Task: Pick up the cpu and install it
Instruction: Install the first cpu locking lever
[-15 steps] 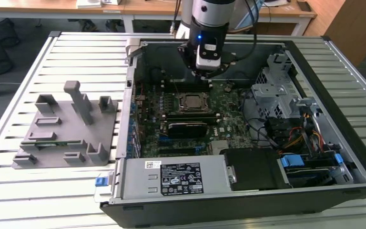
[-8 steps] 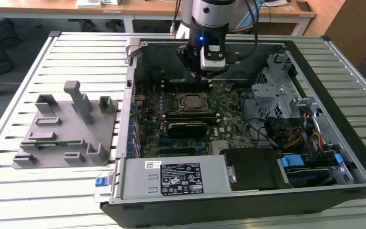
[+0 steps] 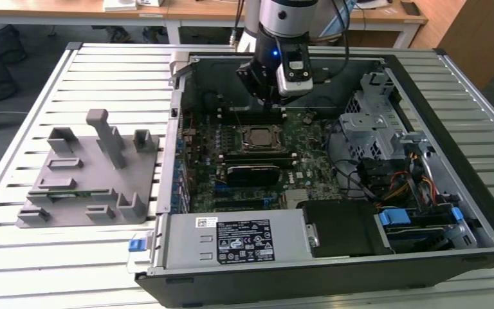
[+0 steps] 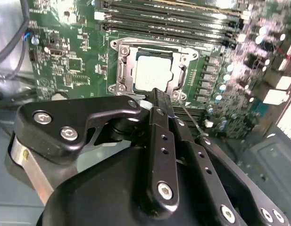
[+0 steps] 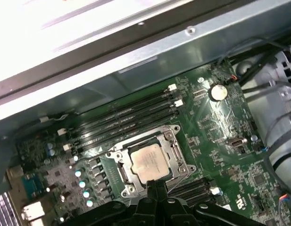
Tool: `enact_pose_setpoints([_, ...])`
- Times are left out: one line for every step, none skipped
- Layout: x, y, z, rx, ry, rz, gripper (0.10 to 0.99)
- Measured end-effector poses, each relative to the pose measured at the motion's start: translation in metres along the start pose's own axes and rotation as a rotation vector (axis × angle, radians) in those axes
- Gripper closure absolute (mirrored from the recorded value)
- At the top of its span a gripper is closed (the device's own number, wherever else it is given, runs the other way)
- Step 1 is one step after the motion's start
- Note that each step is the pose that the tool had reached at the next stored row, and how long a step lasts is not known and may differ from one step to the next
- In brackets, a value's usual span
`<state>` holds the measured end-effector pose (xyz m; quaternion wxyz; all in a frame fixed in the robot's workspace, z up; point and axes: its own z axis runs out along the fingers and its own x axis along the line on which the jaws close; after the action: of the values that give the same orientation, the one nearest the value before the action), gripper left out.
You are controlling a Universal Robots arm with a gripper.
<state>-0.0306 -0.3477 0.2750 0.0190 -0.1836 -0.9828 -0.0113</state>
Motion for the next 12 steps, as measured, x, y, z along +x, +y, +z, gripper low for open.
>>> enact_pose_setpoints([0.0000, 0.0000, 0.0000, 0.001, 0.0003, -0.018, 0.980])
enact_pose_setpoints([0.0000, 0.0000, 0.0000, 0.002, 0.0008, -0.054, 0.980])
enact_pose_setpoints([0.0000, 0.0000, 0.0000, 0.003, 0.0011, -0.072, 0.980])
enact_pose_setpoints([0.0000, 0.0000, 0.0000, 0.004, 0.0014, -0.090, 0.980])
enact_pose_setpoints([0.0000, 0.0000, 0.0001, 0.005, 0.0016, -0.108, 0.980])
enact_pose_setpoints([0.0000, 0.0000, 0.0001, 0.005, 0.0019, -0.126, 0.980])
enact_pose_setpoints([0.0000, 0.0000, 0.0001, 0.006, 0.0022, -0.144, 0.980])
enact_pose_setpoints([0.0000, 0.0000, 0.0001, 0.007, 0.0024, -0.162, 0.980])
enact_pose_setpoints([0.0000, 0.0000, 0.0001, 0.008, 0.0028, -0.181, 0.980])
enact_pose_setpoints([0.0000, 0.0000, 0.0001, 0.008, 0.0030, -0.199, 0.980])
enact_pose_setpoints([0.0000, 0.0000, 0.0001, 0.009, 0.0033, -0.217, 0.980])
enact_pose_setpoints([0.0000, 0.0000, 0.0001, 0.010, 0.0036, -0.235, 0.980])
